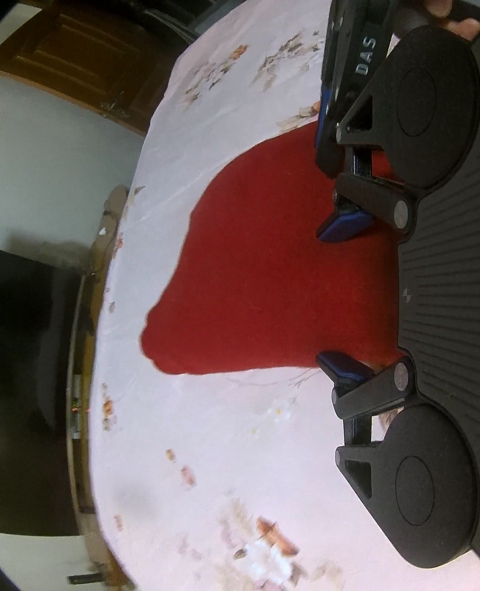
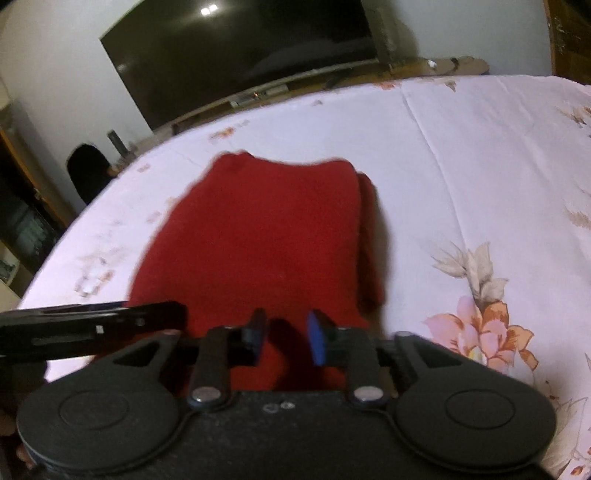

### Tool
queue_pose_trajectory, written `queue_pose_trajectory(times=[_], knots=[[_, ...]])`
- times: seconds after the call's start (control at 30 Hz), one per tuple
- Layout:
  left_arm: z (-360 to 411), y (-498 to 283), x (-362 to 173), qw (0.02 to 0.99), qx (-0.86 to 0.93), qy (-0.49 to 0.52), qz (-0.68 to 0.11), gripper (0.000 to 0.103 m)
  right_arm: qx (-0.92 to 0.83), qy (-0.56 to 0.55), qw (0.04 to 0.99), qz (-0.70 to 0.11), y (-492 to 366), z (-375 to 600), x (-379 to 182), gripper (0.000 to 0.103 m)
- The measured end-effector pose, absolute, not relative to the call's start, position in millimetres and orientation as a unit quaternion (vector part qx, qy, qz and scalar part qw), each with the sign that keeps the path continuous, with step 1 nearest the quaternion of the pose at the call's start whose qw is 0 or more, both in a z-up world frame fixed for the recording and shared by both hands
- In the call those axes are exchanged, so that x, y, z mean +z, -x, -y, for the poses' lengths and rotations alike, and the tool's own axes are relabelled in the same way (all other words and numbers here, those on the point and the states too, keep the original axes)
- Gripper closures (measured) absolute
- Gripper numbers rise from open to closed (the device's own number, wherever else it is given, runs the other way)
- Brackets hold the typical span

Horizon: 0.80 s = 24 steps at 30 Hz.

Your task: Fold small clothes

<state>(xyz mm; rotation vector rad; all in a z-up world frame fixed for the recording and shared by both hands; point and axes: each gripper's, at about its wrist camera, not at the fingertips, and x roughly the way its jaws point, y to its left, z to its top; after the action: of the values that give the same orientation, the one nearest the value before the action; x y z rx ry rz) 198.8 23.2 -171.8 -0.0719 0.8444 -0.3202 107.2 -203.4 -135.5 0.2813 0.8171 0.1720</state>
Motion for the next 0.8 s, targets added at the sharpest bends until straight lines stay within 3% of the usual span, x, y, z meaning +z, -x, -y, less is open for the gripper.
queue_pose_trajectory(times=[0.23,0.33,0.43,0.57,0.63,0.7,0.73,0.8], knots=[[-20.2,-185.4,-154.8,0.904,-0.150,0.014,-0.400,0.037,0.075,-0.114,0.925,-0.354,-85.2,187.1,-116.0,0.068],[-17.7,-184.4,-161.5,0.900,-0.139,0.009,-0.412,0.027,0.054,-0.094,0.921,-0.375,-92.6,183.2,-129.2,0.067],[-14.1,-181.7,-163.3,0.896,-0.141,0.001,-0.422,0.026,0.046,-0.103,0.904,-0.413,-97.7,183.8,-144.1,0.068],[-12.7,-173.1,-148.3,0.899,-0.148,-0.016,-0.411,0.025,0.047,-0.119,0.916,-0.380,-85.9,185.8,-122.2,0.066],[-14.5,-168.5,-137.7,0.902,-0.147,-0.019,-0.406,0.011,0.046,-0.118,0.922,-0.365,-80.4,185.4,-108.9,0.064],[-19.4,-162.9,-125.8,0.908,-0.131,-0.020,-0.397,0.004,0.044,-0.119,0.928,-0.351,-73.9,184.7,-96.7,0.056],[-22.1,-159.9,-120.6,0.911,-0.134,-0.020,-0.390,0.002,0.038,-0.117,0.930,-0.345,-69.5,183.8,-91.7,0.050],[-25.5,-152.4,-110.4,0.916,-0.132,-0.027,-0.378,0.000,0.033,-0.116,0.935,-0.332,-60.6,183.8,-82.3,0.049]])
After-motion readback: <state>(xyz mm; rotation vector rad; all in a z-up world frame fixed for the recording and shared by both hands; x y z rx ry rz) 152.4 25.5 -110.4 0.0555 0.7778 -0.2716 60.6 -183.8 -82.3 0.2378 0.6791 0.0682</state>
